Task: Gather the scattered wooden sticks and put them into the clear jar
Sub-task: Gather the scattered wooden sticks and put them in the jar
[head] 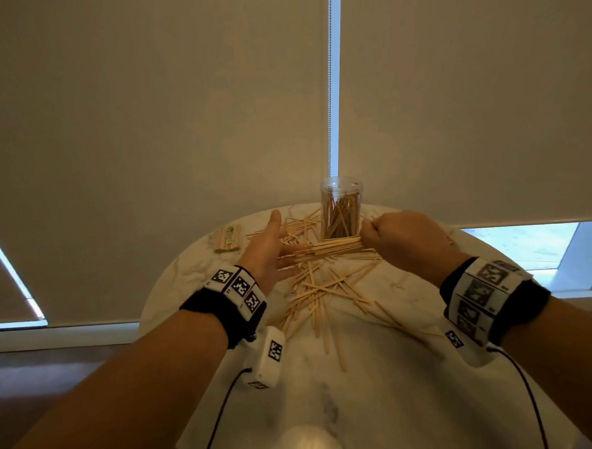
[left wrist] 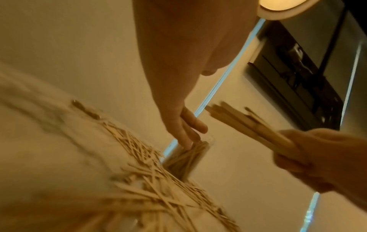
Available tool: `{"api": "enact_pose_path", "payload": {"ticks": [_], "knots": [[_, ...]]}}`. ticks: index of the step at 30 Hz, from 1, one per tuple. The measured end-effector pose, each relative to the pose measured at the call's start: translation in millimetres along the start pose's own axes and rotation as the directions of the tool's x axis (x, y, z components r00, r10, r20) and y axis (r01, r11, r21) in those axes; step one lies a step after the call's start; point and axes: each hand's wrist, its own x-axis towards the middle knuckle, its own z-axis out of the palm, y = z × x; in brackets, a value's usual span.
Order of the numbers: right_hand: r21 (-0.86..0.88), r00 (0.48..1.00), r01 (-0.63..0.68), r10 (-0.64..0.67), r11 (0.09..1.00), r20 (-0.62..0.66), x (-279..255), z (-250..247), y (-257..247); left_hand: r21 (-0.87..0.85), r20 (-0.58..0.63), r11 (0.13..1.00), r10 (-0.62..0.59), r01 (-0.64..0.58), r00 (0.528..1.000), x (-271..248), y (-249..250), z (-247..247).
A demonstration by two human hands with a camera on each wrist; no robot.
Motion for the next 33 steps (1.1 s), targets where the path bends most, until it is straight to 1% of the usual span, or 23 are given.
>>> {"api": "enact_pose_path", "payload": {"ticks": [1,3,5,7,9,10,12,16,19,21,23,24,25,26,27,28,29,31,33], "knots": [[0.027,1.000,0.005,-0.005,1.000,0.007,-1,0,-7,-0.086,0.037,0.996,-0.015,0.018,0.999,-3,0,8],[0.070,1.000,-0.007,0.006,0.998,0.011,-2,2,-19,-0.129,0.068,0.992,-0.007,0.016,0.998,-10,0,22],[0.107,0.999,-0.023,0.019,0.994,0.036,-2,6,-26,-0.095,0.091,0.995,0.008,0.001,0.996,-13,1,29],[0.154,0.999,-0.006,-0.002,0.988,0.049,-4,15,-31,-0.045,0.129,0.999,0.020,-0.014,0.991,-13,2,32],[0.157,1.000,-0.006,0.005,0.988,0.010,-6,23,-35,-0.016,0.139,0.999,0.034,-0.032,0.990,-15,0,33],[0.151,1.000,-0.022,0.024,0.988,-0.016,-7,25,-36,-0.017,0.143,0.999,0.035,-0.033,0.989,-15,-1,33],[0.142,0.997,-0.065,0.069,0.988,-0.023,-9,24,-38,-0.019,0.149,0.999,0.032,-0.029,0.988,-16,-3,31],[0.135,0.995,-0.098,0.102,0.986,-0.021,-10,20,-41,0.067,0.069,0.997,0.025,-0.030,0.997,-13,-2,28],[0.153,0.995,-0.075,0.084,0.985,-0.054,-6,20,-44,0.070,0.097,0.997,-0.025,0.018,0.995,-17,0,32],[0.179,0.997,-0.071,0.074,0.981,-0.013,-2,21,-41,0.131,0.127,0.989,-0.080,0.063,0.989,-20,-1,32],[0.190,0.998,-0.059,0.051,0.980,0.047,-1,22,-37,0.212,0.160,0.974,-0.117,0.082,0.980,-16,-5,29],[0.208,0.998,-0.032,0.019,0.978,0.065,-2,22,-35,0.216,0.167,0.973,-0.117,0.080,0.979,-12,-7,26],[0.235,0.998,0.008,-0.022,0.972,0.055,-4,22,-34,0.197,0.169,0.978,-0.110,0.076,0.979,-8,-9,23],[0.258,0.998,0.053,-0.060,0.965,0.020,-6,21,-34,0.169,0.175,0.983,-0.104,0.074,0.979,-3,-10,21],[0.251,0.995,0.102,-0.093,0.963,-0.047,-9,20,-34,0.138,0.184,0.987,-0.103,0.078,0.978,-1,-12,19],[0.188,0.984,0.153,-0.132,0.970,-0.122,-11,19,-34,0.099,0.185,0.992,-0.101,0.083,0.978,2,-12,19],[0.084,0.969,0.189,-0.172,0.978,-0.176,-12,18,-35,0.053,0.178,0.995,-0.095,0.087,0.979,5,-12,19],[-0.080,0.948,0.208,-0.221,0.975,-0.229,-10,21,-34,-0.038,0.163,0.995,-0.084,0.092,0.983,9,-10,22],[-0.165,0.947,0.200,-0.233,0.966,-0.221,-4,21,-31,-0.088,0.155,0.991,-0.085,0.100,0.984,13,-8,29]]}}
